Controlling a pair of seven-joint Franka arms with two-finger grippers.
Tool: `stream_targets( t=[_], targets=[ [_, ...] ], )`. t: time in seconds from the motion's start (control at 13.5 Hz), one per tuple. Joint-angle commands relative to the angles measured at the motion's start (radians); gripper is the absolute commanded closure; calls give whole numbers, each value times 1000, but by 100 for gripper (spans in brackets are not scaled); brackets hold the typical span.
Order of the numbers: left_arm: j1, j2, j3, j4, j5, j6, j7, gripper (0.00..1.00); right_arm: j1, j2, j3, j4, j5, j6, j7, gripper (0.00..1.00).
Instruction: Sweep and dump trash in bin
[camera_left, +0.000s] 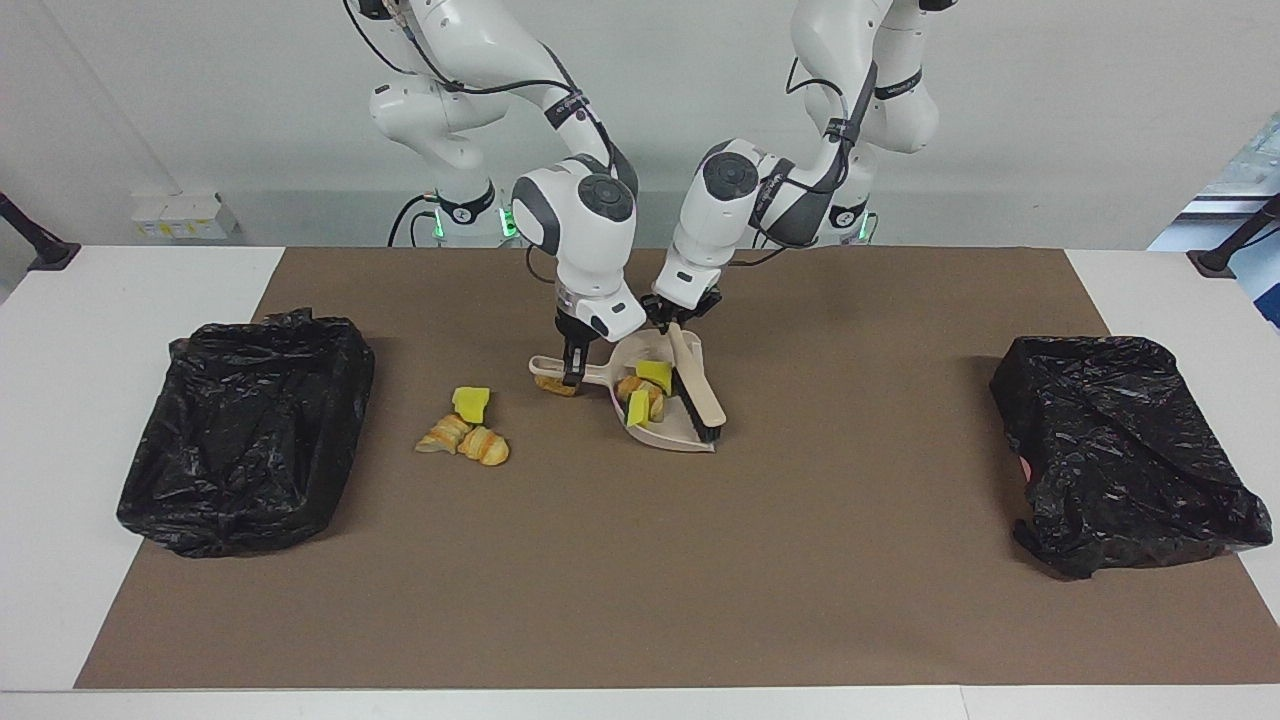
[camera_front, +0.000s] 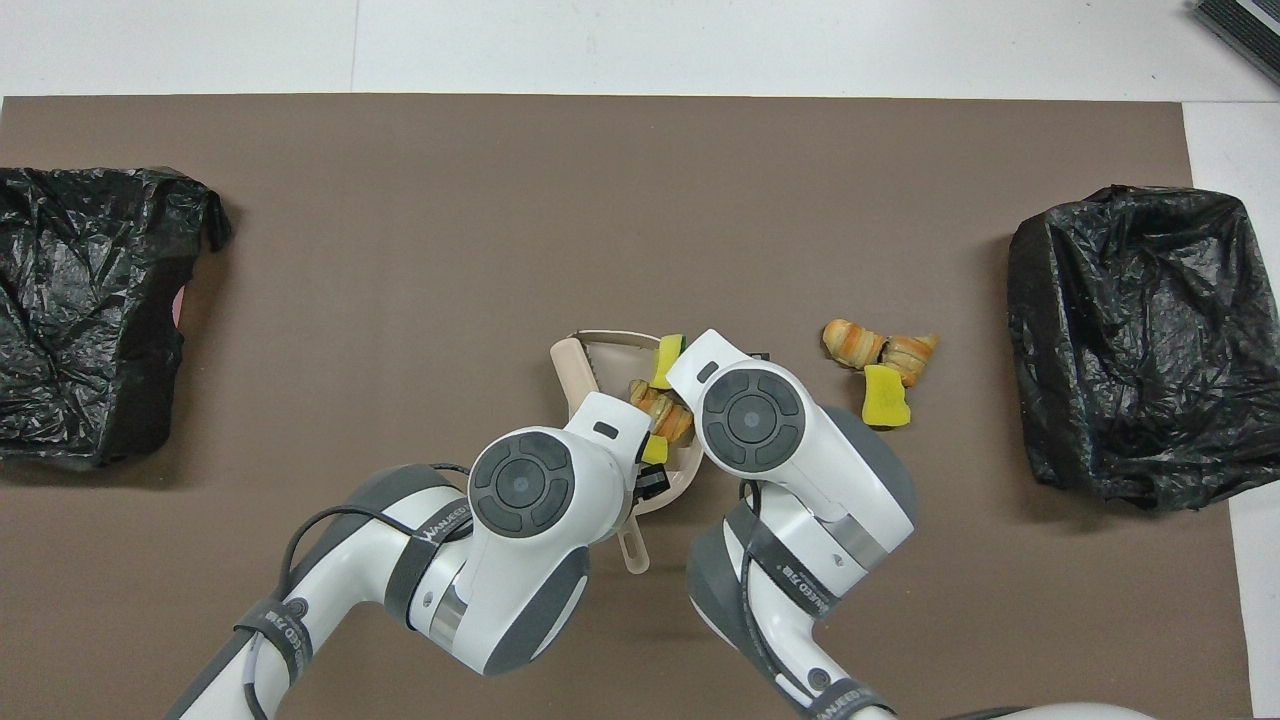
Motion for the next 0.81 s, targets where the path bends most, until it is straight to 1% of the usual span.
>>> stream_targets(
  t=[0.0, 0.15, 0.3, 0.37, 0.44, 0.59, 0.74],
  targets=[
    [21, -48, 6, 2, -6, -122, 36, 100, -14, 1, 8, 6, 0, 11, 22, 100],
    [41, -94, 6, -1, -5, -177, 35, 100, -17, -4, 8, 12, 0, -2, 19, 100],
    [44, -140, 6, -12, -2, -245, 24, 100, -20, -11, 8, 34, 0, -42, 13, 100],
    [33, -157, 6, -33, 31, -254, 21, 100, -29, -16, 8, 47, 0, -57, -9, 100],
    [21, -187, 2, -73, 68, -241, 9, 100, -43, -17, 8, 60, 13, -77, -33, 100],
    [-39, -244, 0, -159, 79, -196, 4, 100, -75, -25, 8, 90, 69, -108, -119, 100],
    [-89, -298, -3, -248, 79, -81, -46, 100, -113, -31, 8, 129, 89, -157, -187, 100]
  ],
)
